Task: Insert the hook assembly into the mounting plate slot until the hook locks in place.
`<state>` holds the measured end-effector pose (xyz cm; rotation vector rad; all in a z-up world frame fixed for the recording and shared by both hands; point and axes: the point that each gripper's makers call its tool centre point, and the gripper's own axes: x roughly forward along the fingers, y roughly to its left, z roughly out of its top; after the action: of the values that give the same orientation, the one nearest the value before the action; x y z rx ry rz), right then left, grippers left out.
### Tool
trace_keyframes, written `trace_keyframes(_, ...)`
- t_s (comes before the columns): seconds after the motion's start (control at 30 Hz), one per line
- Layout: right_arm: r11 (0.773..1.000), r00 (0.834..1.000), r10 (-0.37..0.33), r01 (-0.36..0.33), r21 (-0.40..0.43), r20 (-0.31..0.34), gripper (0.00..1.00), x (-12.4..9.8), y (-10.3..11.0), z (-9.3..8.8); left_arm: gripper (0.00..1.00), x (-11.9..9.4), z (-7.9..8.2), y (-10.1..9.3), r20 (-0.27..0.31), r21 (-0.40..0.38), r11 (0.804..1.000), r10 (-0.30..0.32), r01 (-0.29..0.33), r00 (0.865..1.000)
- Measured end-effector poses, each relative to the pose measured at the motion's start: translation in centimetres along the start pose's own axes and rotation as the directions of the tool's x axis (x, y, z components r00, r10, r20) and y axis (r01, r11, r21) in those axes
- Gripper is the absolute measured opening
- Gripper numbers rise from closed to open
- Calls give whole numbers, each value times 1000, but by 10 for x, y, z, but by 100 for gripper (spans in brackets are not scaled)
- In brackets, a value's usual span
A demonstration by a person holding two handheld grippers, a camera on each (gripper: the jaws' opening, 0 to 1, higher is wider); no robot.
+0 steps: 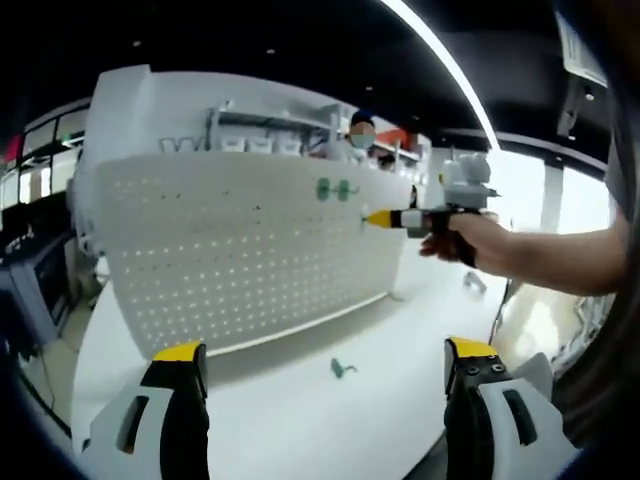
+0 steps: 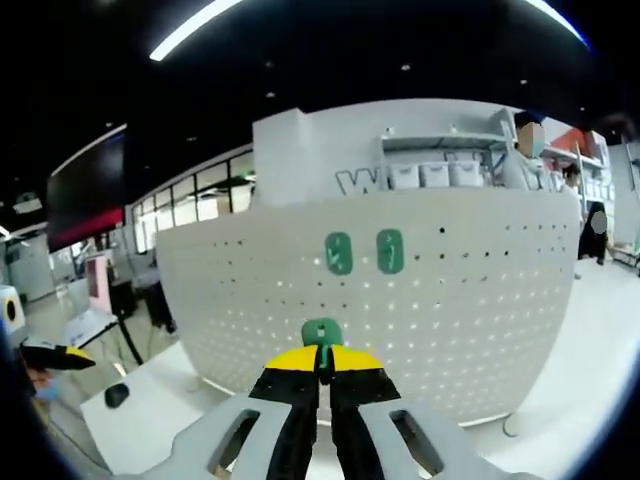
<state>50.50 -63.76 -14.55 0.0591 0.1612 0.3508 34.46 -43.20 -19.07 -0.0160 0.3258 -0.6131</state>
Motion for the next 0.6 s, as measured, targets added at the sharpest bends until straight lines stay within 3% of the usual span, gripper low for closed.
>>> trace_keyframes(0.27, 999, 999, -37, 37, -3, 19, 1, 4, -16, 8, 100, -1, -2, 1, -7, -4, 1000, 7, -7, 1000)
trace_keyframes(0.6, 993, 993, -114, 114, -14, 41, 1, 18, -52, 21, 100, -1, -5, 4, -16, -7, 1000, 13, -13, 1000)
